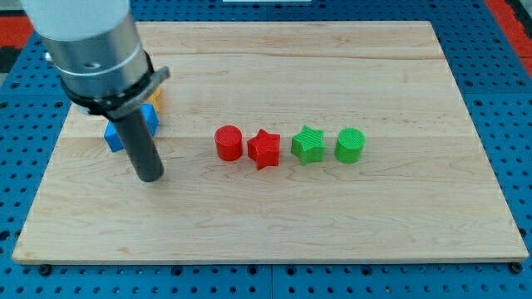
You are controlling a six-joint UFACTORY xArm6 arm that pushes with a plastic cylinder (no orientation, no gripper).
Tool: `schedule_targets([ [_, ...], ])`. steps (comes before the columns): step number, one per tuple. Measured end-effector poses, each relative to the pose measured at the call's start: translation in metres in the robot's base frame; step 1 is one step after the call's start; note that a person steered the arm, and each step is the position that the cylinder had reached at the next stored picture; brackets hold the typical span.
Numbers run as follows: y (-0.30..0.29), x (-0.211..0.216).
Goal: Push the green circle into the green star
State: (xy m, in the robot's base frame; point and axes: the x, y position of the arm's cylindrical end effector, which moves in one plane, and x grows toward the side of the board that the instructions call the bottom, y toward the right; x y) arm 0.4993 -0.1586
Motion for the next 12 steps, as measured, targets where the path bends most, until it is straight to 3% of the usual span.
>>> schedule_targets([
  [1, 0.015, -0.007],
  [3, 0.111, -0.007],
  [6, 0.153, 0.026],
  [8, 0.315, 0.003],
  [9, 0.358, -0.017],
  [12, 0.309, -0.039],
])
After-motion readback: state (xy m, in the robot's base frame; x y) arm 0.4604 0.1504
